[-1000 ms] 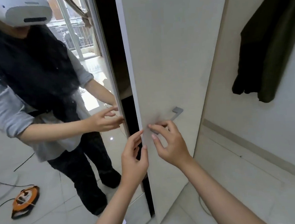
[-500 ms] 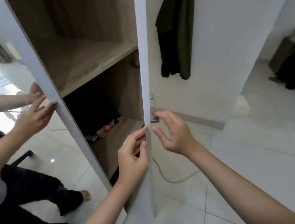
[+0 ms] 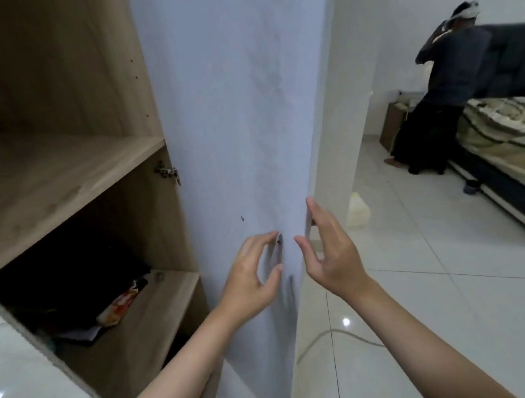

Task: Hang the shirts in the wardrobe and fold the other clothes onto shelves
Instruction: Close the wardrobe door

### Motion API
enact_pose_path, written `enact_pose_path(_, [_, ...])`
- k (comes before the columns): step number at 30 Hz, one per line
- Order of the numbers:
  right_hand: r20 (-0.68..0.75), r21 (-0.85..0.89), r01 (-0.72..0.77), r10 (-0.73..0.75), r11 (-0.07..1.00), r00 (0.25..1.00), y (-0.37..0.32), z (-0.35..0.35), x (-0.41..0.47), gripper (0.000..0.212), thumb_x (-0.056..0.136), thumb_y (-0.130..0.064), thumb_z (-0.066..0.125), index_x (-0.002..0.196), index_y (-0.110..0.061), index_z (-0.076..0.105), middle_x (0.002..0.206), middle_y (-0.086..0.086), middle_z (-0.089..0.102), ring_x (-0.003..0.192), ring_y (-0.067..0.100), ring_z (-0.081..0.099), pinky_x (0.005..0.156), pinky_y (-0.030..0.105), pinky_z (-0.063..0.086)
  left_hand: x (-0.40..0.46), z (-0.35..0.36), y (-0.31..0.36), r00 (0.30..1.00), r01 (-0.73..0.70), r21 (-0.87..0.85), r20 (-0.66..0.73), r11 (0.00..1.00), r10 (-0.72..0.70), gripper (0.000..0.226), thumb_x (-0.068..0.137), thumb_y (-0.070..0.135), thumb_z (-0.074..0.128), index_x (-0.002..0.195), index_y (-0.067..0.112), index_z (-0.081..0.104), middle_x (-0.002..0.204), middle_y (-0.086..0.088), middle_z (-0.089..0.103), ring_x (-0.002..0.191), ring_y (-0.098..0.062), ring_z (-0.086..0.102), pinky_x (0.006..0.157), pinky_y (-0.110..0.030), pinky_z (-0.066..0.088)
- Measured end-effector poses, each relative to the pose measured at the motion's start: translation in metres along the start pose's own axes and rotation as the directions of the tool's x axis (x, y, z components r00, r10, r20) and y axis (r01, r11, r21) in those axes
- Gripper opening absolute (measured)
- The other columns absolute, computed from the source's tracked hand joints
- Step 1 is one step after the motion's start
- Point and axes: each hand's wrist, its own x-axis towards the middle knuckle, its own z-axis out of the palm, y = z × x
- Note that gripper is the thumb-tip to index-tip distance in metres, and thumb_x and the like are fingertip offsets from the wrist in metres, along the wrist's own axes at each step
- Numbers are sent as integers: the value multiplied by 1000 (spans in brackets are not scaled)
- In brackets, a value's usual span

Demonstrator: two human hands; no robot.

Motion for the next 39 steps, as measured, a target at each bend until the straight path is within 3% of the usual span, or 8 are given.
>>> enact_pose_path(2, [3,-40,-32,32,999,999,23,-5,4,70,85,-4,66,143,-6,27,135,17,48,122,24,52,97,37,49,30,10,-9,999,-46,73,-21,996,48,59,82,28,63,137,24,40,140,-2,36,135,-10,34,111,-28,32])
enact_pose_path(5, [8,-82,-110,111,991,994,57,-12,18,73,85,1,62,146,-9,22,149,22,24,137,11,32,106,17,35,77,24,-25,993,-97,218,-40,971,108,78,78,33,69,145,26,30,153,-6,12,144,-10,10,112,-26,19])
enact_pose_path(8, [65,-126,-135,144,983,987,93,-11,41,86,84,2,60,151,-14,9,157,17,-1,132,31,38,96,13,37,125,35,-41,987,-148,357,-9,922,162,97,74,42,72,150,25,15,157,-8,-10,145,-16,-9,112,-42,16])
enact_pose_path(11, [76,-178,-165,181,970,981,131,1,65,91,79,-1,66,150,-3,10,156,22,-9,147,28,8,107,7,16,168,43,-55,993,-116,425,19,898,119,110,70,45,75,150,34,0,154,-4,-28,143,-25,-22,110,-65,12])
enact_pose_path(15, [119,-236,-235,268,943,956,175,22,87,101,75,-12,76,151,-4,10,154,27,-15,135,34,8,99,23,25,217,46,-71,1000,-22,482,12,876,18,118,67,43,80,144,46,-10,146,10,-42,136,-15,-37,103,-72,6])
enact_pose_path(24, [155,-183,-284,313,941,937,257,69,125,115,72,-22,80,152,-14,-2,152,13,-30,143,36,-3,104,43,37,280,78,-106,996,92,594,-60,799,-70,121,67,28,82,145,42,-9,148,4,-41,140,-26,-28,92,-81,12])
enact_pose_path(31, [147,-159,-309,332,938,932,277,84,135,116,71,-22,80,152,-23,-3,154,7,-29,145,36,-1,98,44,45,292,83,-120,994,100,636,-97,765,-49,118,67,28,82,148,40,-3,152,0,-35,140,-25,-31,90,-81,17])
enact_pose_path(39, [149,-262,-311,357,914,922,255,67,124,102,79,-36,70,152,-26,1,158,7,-19,143,35,13,81,40,54,276,71,-104,997,42,678,-75,734,11,106,67,27,80,149,30,12,158,-9,-9,144,-35,0,93,-74,28])
